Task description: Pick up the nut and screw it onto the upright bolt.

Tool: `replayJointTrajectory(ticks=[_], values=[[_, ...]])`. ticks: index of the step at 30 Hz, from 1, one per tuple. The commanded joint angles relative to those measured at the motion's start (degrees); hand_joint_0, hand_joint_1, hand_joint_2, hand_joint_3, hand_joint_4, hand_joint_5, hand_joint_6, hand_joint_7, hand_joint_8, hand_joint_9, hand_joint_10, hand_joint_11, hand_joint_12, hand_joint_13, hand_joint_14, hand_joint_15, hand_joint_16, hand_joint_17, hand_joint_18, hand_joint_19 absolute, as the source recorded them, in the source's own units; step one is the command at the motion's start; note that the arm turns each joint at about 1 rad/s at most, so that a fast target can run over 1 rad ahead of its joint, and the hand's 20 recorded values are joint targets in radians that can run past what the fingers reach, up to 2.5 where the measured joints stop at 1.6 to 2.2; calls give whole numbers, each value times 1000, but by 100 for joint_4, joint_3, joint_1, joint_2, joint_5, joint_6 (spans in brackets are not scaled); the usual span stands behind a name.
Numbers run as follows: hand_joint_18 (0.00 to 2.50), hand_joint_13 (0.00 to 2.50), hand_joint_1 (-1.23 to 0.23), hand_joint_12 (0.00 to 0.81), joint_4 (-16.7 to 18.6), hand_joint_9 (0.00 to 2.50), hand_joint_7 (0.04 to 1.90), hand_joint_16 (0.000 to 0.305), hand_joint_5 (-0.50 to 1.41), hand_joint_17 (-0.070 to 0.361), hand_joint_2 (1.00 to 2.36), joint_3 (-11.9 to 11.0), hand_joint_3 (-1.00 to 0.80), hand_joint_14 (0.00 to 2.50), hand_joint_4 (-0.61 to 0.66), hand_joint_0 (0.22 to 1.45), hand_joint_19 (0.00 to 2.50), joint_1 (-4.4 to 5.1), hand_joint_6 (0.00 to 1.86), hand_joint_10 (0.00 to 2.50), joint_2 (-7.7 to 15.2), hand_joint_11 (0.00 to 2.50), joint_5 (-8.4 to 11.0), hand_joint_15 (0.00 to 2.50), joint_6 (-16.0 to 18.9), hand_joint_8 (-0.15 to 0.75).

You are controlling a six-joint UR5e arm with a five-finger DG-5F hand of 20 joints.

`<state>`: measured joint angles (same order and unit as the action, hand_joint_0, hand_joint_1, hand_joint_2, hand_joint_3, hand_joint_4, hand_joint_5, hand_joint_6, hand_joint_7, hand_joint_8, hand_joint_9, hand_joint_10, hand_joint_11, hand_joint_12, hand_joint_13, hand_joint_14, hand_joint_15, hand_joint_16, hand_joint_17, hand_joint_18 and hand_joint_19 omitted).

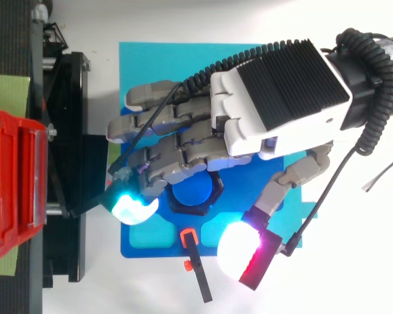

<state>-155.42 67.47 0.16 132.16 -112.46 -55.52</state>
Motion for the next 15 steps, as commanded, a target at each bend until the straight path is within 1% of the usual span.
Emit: replayJointTrajectory(ticks=[1, 6, 14, 15], values=[[0, 171, -221, 300, 3, 406, 698, 32, -189, 73, 1000, -5, -500, 0, 194, 417, 0, 2, 502, 0, -6, 0, -22, 0, -29, 258], [0, 219, -224, 290, 64, 447, 740, 30, -180, 68, 1000, -5, -500, 0, 207, 421, 0, -25, 502, 0, -6, 0, -83, 0, -91, 272], [0, 264, -233, 280, 108, 500, 781, 28, -170, 64, 1000, 3, -500, 0, 222, 423, 0, -69, 502, 0, 3, 0, -83, 0, -187, 286], [0, 269, -235, 280, 117, 505, 787, 28, -169, 63, 1000, 3, -500, 0, 223, 423, 0, -78, 503, 0, 46, 0, -83, 0, -196, 290]])
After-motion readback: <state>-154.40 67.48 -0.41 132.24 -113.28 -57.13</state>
